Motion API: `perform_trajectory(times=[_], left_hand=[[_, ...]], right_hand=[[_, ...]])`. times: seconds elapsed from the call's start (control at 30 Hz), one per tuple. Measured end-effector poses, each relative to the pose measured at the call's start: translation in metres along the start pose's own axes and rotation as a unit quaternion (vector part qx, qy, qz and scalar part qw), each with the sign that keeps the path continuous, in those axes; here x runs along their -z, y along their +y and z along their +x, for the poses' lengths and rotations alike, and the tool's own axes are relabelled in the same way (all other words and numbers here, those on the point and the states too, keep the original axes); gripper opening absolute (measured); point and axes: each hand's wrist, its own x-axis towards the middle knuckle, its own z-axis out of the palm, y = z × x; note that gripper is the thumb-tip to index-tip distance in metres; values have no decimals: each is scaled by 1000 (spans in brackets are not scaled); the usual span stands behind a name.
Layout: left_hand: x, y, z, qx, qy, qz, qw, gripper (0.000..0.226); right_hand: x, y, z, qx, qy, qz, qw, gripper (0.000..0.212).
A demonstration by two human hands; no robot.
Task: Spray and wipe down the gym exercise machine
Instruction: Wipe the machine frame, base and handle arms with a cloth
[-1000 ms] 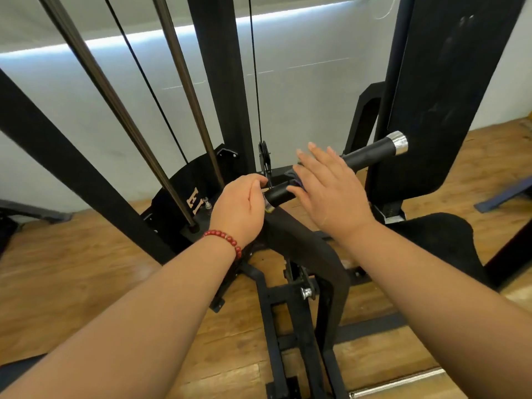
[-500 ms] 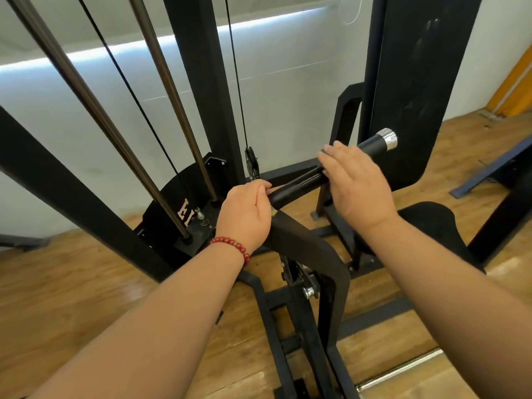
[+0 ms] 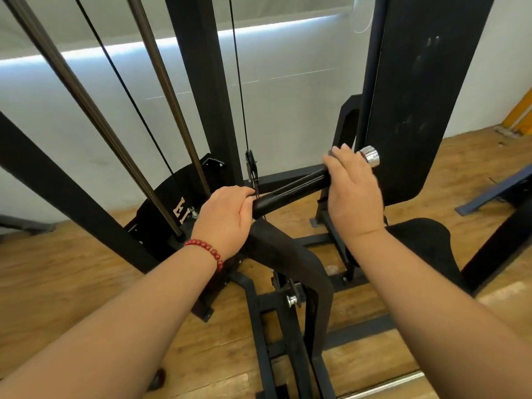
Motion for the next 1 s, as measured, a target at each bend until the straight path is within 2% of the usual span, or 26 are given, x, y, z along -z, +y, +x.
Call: perform_trajectory(times=[0.03, 0.13, 0.2, 0.3, 0.4, 0.5, 0.6, 0.73, 0.83, 0.9, 1.0], left_hand=[[3, 4, 2, -15, -3, 14, 1000, 35], [3, 15, 13, -54, -7, 9, 998, 41], [-2, 18, 19, -46, -25, -1, 999, 45], [-6, 18, 21, -37, -34, 7, 999, 42], [-4, 18, 21, -39, -36, 17, 998, 39], [-4, 20, 21, -36, -39, 20, 998, 37], [-4, 21, 21, -34, -40, 31, 998, 36], [-5, 23, 22, -21, -45, 36, 998, 34], [-6, 22, 22, -11, -48, 41, 998, 34], [-7, 22, 21, -3, -50, 46, 998, 34], [-8, 22, 21, -1, -47, 53, 997, 35]], right_hand=[[-6, -12, -5, 15, 4, 7, 1000, 51], [-15, -29, -17, 171, -41, 14, 984, 53], [-10, -8, -10, 209, -46, 11, 977, 53], [-4, 28, 3, 97, -12, 11, 995, 55], [-10, 11, 2, 8, 43, 36, 998, 44], [-21, -18, -6, 84, 21, 74, 993, 36], [-22, -1, -5, 157, -5, 37, 987, 37], [-18, 35, 4, 58, 53, 38, 996, 35], [-21, 24, 6, -3, 104, 76, 992, 28], [-27, 7, 4, -3, 113, 83, 990, 25], [-28, 2, 3, 59, 81, 105, 989, 30]])
